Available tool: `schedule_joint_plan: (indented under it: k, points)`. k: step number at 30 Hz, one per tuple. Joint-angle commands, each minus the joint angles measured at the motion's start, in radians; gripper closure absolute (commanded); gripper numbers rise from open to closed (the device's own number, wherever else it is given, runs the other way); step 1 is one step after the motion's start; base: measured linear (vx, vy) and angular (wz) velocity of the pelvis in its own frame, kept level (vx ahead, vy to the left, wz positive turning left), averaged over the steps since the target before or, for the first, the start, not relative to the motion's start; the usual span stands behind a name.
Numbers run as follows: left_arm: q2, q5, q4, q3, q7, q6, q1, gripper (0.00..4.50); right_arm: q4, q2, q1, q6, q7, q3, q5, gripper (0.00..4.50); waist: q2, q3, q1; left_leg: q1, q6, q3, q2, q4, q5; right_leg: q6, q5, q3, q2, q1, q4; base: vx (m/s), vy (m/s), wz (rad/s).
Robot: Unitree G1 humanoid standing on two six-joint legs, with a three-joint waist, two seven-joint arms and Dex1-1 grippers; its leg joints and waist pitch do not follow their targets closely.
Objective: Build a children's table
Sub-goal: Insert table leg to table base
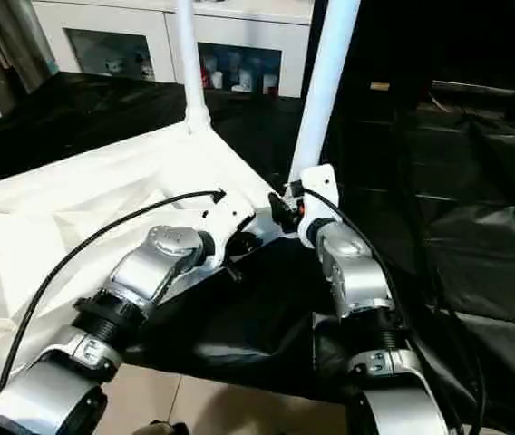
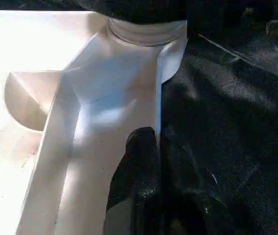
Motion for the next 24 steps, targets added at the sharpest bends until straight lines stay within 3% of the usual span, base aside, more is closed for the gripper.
schedule_joint_plan:
  k: [1, 4, 12, 14, 19, 24]
  points:
    - [-0.028, -0.009, -0.024, -0.026, -0.014, -0.048, -0.041, 4.50, 0.086, 0.051, 0.057, 0.057, 0.082, 0.082, 0.022, 0.65, -0.001, -0.054, 0.008, 0.015, 0.013, -0.022, 0.053, -0.068, -0.258, -0.208, -0.180, 0.034, -0.080, 0.033, -0.077, 0.000, 0.000, 0.00]
    - [-0.014, -0.008, -0.031, -0.038, -0.040, -0.079, -0.035, 4.50, 0.055, 0.036, 0.055, 0.032, 0.097, 0.080, 0.021, 0.27, -0.002, -0.056, 0.009, 0.015, 0.020, -0.022, 0.054, -0.066, -0.239, -0.215, -0.150, 0.033, -0.081, 0.036, -0.073, 0.000, 0.000, 0.00]
    - [0.026, -0.026, -0.053, -0.045, -0.122, -0.137, -0.008, 4.50, -0.054, -0.020, 0.071, 0.000, 0.155, 0.079, 0.025, 0.10, -0.002, -0.067, 0.017, 0.010, 0.075, -0.017, 0.050, -0.047, -0.118, -0.254, 0.065, 0.030, -0.077, 0.047, -0.050, 0.000, 0.000, 0.00]
    - [0.043, -0.033, -0.062, -0.047, -0.147, -0.152, 0.004, 4.50, -0.104, -0.048, 0.087, 0.010, 0.194, 0.079, 0.035, 0.10, -0.001, -0.066, 0.023, 0.011, 0.088, -0.017, 0.051, -0.044, -0.107, -0.261, 0.079, 0.030, -0.078, 0.046, -0.047, 0.000, 0.000, 0.00]
    - [0.070, -0.044, -0.073, -0.049, -0.184, -0.172, 0.020, 4.50, -0.175, -0.099, 0.117, 0.030, 0.257, 0.079, 0.052, 0.10, 0.001, -0.064, 0.027, 0.014, 0.079, -0.017, 0.054, -0.045, -0.137, -0.263, 0.026, 0.030, -0.078, 0.044, -0.049, 0.000, 0.000, 0.00]
    - [0.093, -0.053, -0.083, -0.047, -0.233, -0.201, 0.033, 4.50, -0.229, -0.147, 0.146, 0.054, 0.315, 0.068, 0.074, 0.10, 0.000, -0.066, 0.028, 0.012, 0.086, -0.016, 0.052, -0.041, -0.123, -0.262, 0.027, 0.030, -0.077, 0.045, -0.046, 0.000, 0.000, 0.00]
